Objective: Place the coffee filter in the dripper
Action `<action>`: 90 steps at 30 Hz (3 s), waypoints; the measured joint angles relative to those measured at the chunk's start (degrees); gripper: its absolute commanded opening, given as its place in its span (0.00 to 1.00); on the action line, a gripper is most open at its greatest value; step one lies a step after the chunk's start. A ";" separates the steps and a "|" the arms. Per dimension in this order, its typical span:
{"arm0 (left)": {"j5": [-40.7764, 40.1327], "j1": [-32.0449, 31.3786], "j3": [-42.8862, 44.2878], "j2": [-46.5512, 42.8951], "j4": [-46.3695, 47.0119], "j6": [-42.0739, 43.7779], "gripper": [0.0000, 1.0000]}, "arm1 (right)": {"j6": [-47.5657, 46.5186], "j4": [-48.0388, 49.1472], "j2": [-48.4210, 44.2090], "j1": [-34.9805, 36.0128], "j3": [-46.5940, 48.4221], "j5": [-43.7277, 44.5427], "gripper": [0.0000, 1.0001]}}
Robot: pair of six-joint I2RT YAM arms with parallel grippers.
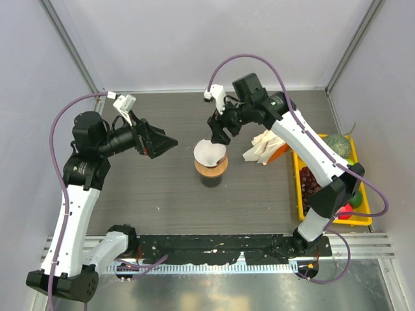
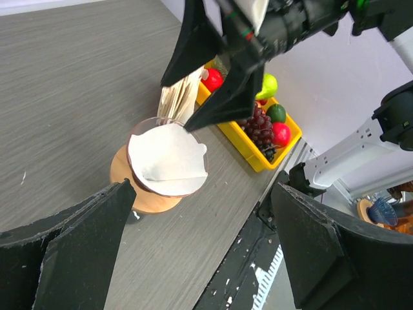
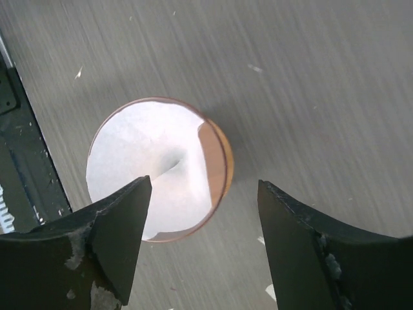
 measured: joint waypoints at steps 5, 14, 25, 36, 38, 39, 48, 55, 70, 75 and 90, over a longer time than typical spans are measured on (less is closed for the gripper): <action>2.23 0.24 -0.11 0.96 0.94 -0.83 0.66 | -1.40 -0.26 -2.45 -1.31 2.51 -2.51 0.47; 3.63 0.20 -0.13 6.86 1.01 -1.44 0.58 | -4.52 -0.17 -3.93 3.43 -0.31 -1.92 0.42; 2.36 1.77 0.70 6.84 -2.40 2.10 0.62 | -10.54 0.02 3.41 8.44 -5.20 6.34 0.43; 1.97 2.86 0.92 6.75 -3.80 3.50 0.63 | -13.42 2.03 3.80 8.52 -9.92 9.64 0.45; 1.97 2.86 0.98 6.78 -3.96 3.58 0.64 | -13.84 2.16 4.04 8.50 -10.08 9.99 0.46; 1.97 2.86 1.03 6.80 -4.02 3.67 0.65 | -13.88 2.25 4.17 8.50 -10.08 10.01 0.46; 1.88 2.89 1.31 6.82 -4.81 4.90 0.65 | -13.94 2.29 4.76 8.52 -8.11 10.03 0.47; 1.84 2.89 1.38 6.82 -5.05 5.01 0.72 | -13.86 1.07 4.74 9.16 -4.76 10.14 0.49; -0.85 2.89 8.61 9.20 -10.08 11.37 0.99 | -9.88 0.74 -4.39 7.74 -0.85 8.35 0.68; -1.20 2.93 17.66 13.33 -15.96 16.85 0.99 | -4.20 6.82 -12.61 2.32 -1.84 6.01 0.78; -20.79 2.93 40.70 33.11 -37.68 29.33 0.99 | 12.00 27.15 -32.61 -25.31 -31.80 3.52 0.96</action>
